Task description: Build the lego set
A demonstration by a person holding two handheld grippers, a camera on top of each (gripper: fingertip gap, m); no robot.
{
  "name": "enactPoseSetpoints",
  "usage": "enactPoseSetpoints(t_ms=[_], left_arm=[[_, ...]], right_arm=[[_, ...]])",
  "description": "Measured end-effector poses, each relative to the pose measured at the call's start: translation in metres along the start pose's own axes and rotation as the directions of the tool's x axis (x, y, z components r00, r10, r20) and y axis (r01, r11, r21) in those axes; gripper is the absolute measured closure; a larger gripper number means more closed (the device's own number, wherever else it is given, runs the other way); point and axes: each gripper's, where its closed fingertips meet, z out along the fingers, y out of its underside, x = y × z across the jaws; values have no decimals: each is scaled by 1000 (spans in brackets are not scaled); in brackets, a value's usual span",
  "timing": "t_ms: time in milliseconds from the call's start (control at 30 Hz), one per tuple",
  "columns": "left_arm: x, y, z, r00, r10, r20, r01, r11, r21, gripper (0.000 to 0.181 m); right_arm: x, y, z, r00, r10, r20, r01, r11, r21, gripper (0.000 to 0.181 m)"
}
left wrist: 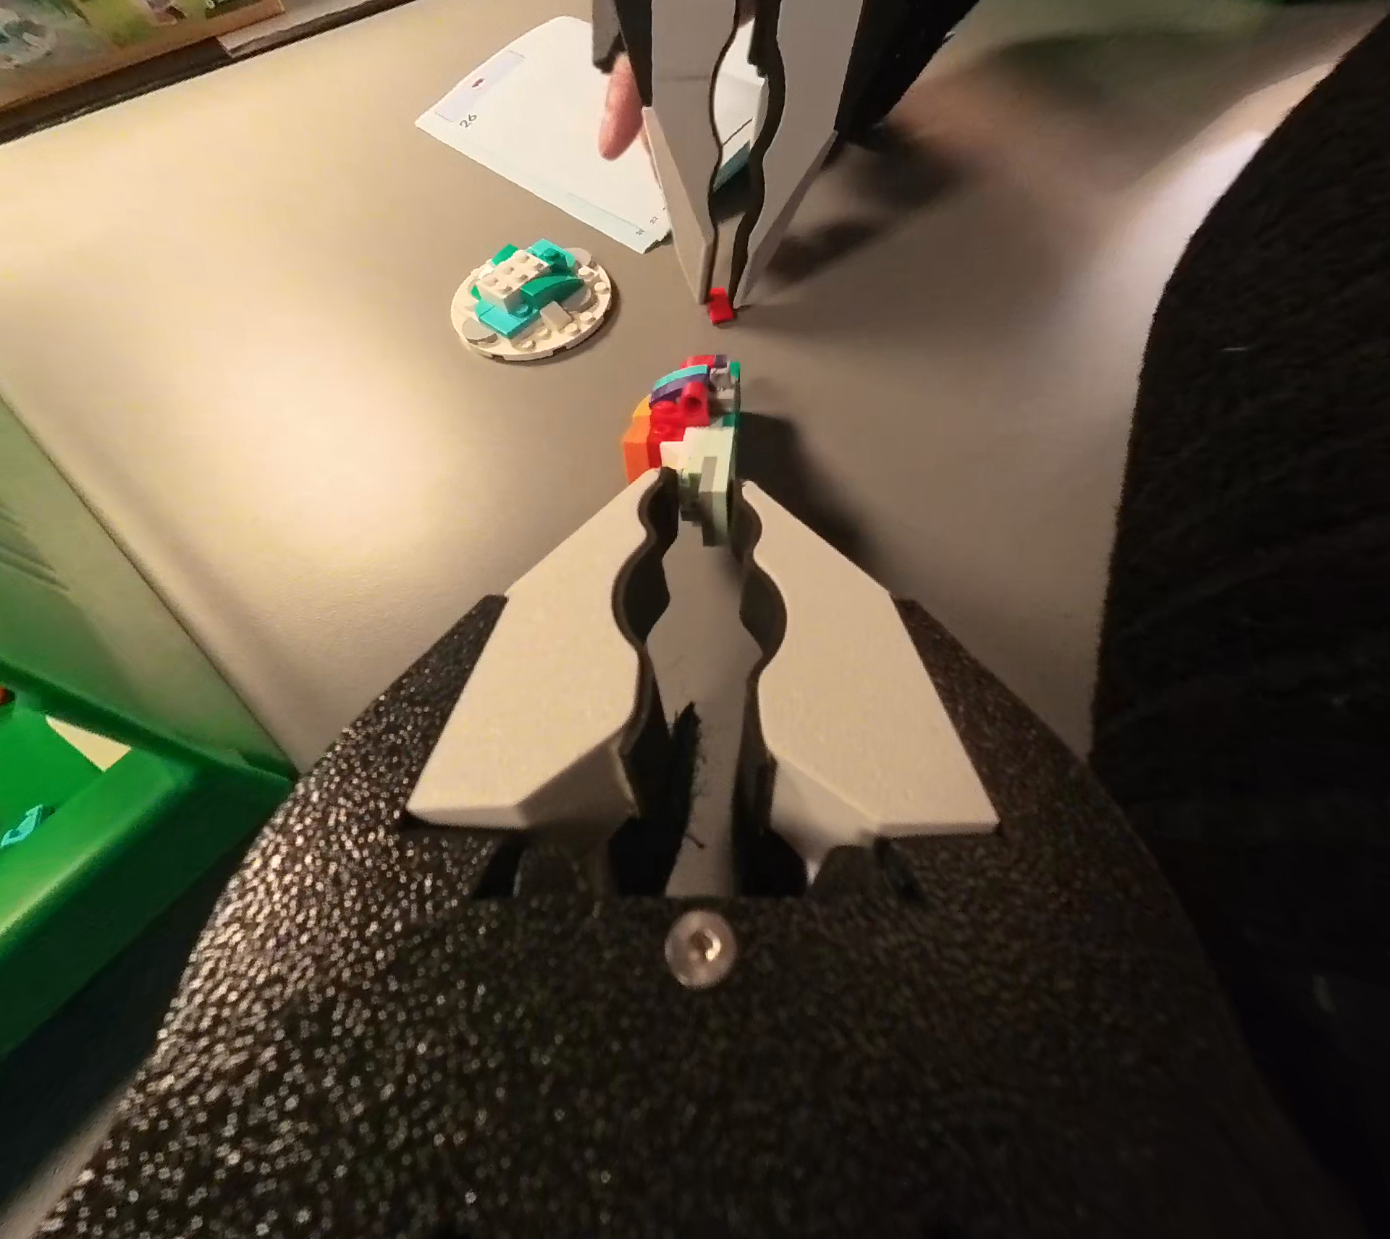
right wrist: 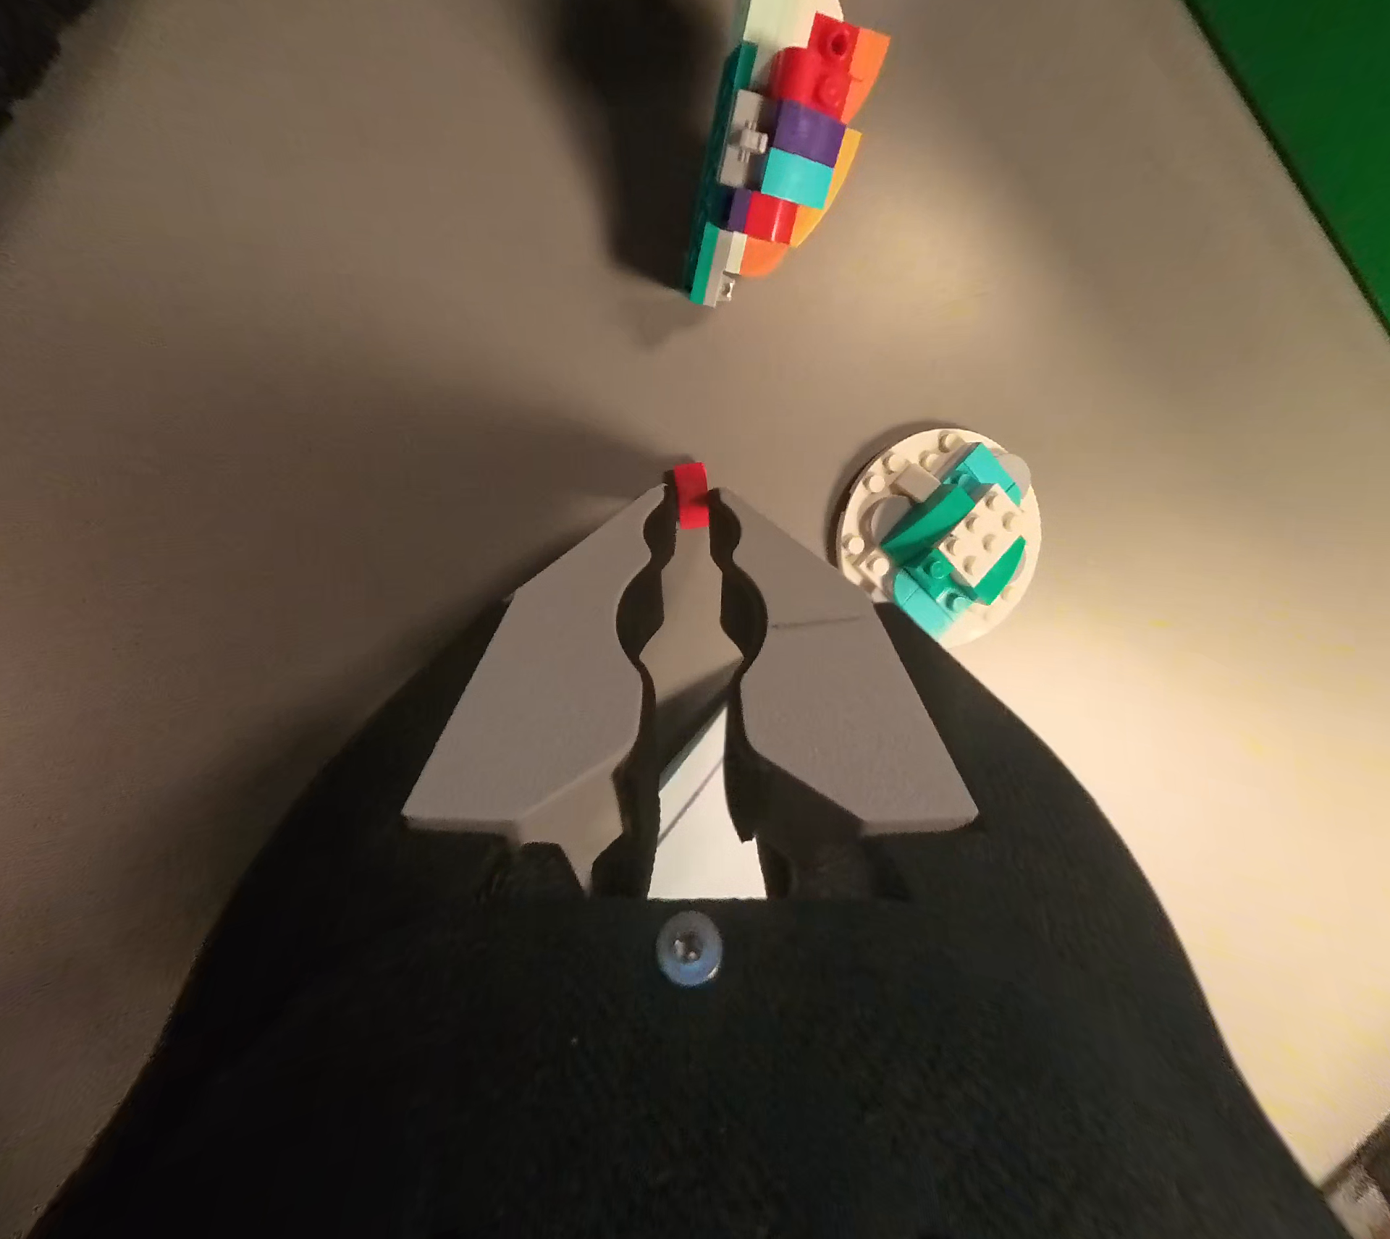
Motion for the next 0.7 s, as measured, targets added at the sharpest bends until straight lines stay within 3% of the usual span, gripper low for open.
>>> enactPoseSetpoints(t_ms=[100,200,300,400,467,700], left_arm=[[-1,0,0,1000,-15,-6,15,1000,3,170],[-2,-6,1,998,-61,-11,61,998,34,170],[6,-19,7,985,-145,-88,152,986,75,170],[16,-33,17,975,-165,-151,179,981,80,170],[23,-44,24,969,-161,-186,180,980,88,170],[38,-71,37,941,-160,-300,210,967,142,171]], right_arm=[[6,2,-3,994,111,-22,-110,994,15,175],[19,-10,-17,940,339,-35,-332,934,131,175],[24,-27,-37,834,548,62,-544,798,259,175],[20,-43,-59,673,686,276,-737,591,328,175],[18,-49,-73,577,718,388,-815,475,333,176],[4,-48,-97,472,760,446,-876,347,335,175]])
